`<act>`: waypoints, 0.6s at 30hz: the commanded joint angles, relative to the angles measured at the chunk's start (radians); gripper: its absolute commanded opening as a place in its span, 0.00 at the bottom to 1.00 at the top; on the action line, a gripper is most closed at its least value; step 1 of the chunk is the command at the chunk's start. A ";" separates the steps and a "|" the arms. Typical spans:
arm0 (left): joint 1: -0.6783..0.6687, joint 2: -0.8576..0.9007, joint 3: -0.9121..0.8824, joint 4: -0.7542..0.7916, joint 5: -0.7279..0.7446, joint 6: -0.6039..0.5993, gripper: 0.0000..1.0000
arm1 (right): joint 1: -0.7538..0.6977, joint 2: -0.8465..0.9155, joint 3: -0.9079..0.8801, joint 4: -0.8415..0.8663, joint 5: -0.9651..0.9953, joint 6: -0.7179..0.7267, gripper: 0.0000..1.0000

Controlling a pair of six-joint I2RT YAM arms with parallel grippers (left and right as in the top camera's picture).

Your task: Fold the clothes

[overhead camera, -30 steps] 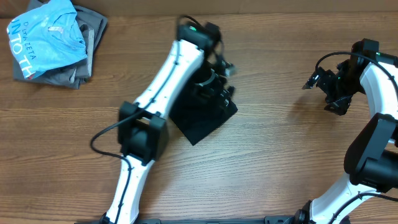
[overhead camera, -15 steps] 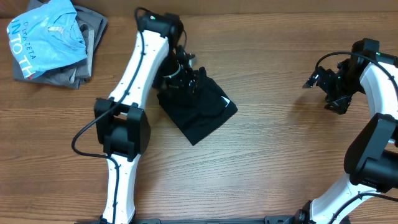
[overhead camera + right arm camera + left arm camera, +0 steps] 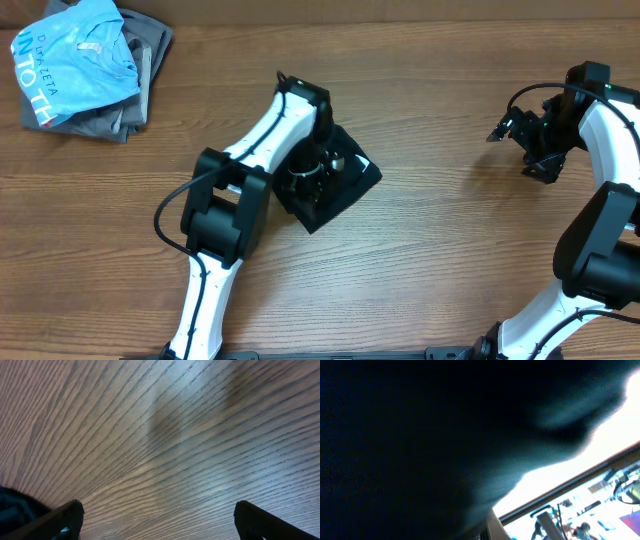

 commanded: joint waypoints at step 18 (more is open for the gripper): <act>0.017 -0.114 0.417 0.014 -0.258 -0.127 0.08 | 0.004 -0.004 -0.004 -0.005 -0.001 -0.003 1.00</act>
